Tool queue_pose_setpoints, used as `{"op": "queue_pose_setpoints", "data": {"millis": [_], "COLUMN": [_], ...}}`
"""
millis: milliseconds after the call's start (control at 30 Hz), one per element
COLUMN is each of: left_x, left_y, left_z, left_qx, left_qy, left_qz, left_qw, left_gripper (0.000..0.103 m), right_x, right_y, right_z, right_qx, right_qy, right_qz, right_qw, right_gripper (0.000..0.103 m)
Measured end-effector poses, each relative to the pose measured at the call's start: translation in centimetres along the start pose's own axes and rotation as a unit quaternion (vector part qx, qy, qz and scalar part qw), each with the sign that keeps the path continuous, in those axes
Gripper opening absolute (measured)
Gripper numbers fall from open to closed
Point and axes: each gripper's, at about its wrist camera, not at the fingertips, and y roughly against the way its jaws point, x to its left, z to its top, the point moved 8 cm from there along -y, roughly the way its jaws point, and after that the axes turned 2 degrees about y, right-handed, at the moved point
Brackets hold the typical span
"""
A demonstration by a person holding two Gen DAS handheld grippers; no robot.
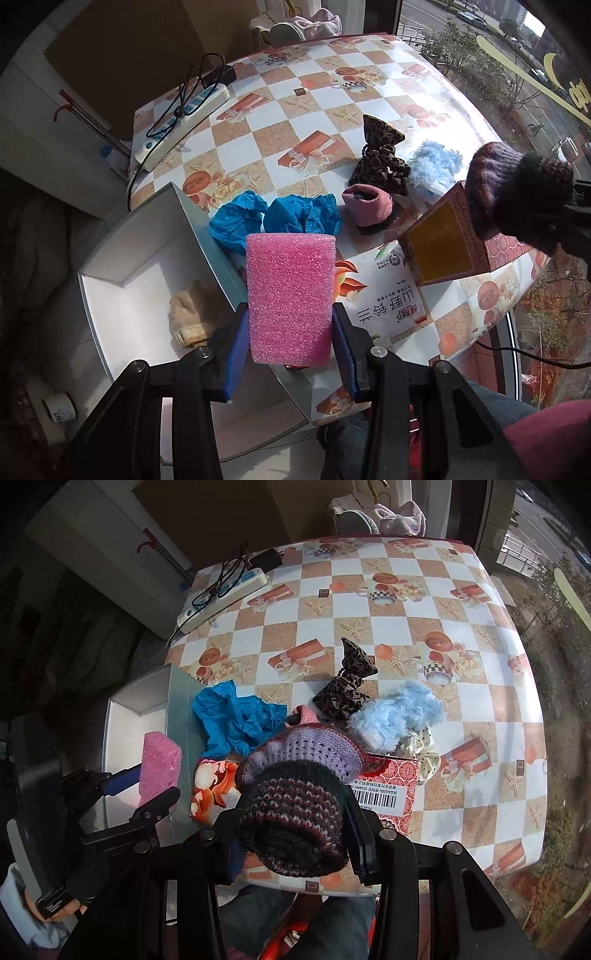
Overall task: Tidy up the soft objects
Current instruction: 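Carry the pink sponge and striped hat in both tools over the white box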
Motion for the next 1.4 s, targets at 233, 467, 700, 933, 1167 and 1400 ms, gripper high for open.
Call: {"op": "queue_pose_setpoints", "data": {"millis": [233,467,700,933,1167,1400], "left_x": [3.6,7.7,11.0,13.1,14.0,14.1], "left_y": [0.3,0.6,0.2,-0.3,-0.7,-0.8], "left_z": [-1.2,-3.1,-5.8,-8.4,-10.0,-10.7], "left_qx": [-0.004,-0.001,0.01,0.023,0.035,0.037], "left_qy": [0.051,0.125,0.187,0.229,0.246,0.249], "left_qz": [0.007,0.011,0.021,0.027,0.026,0.025], "left_qw": [0.9987,0.9921,0.982,0.9729,0.9682,0.9676], "left_gripper": [0.047,0.046,0.047,0.047,0.047,0.047], "right_x": [5.6,9.2,12.4,14.9,17.2,18.2], "right_y": [-2.5,-3.6,-4.8,-5.7,-6.3,-6.8], "right_z": [-1.1,-1.0,-1.4,-2.2,-2.9,-3.5], "right_qx": [0.04,0.058,0.076,0.092,0.099,0.107], "right_qy": [0.079,0.136,0.19,0.231,0.263,0.278], "right_qz": [0.008,0.009,0.01,0.011,0.013,0.014], "right_qw": [0.996,0.989,0.979,0.969,0.96,0.955], "right_gripper": [0.046,0.046,0.046,0.046,0.046,0.046]}}
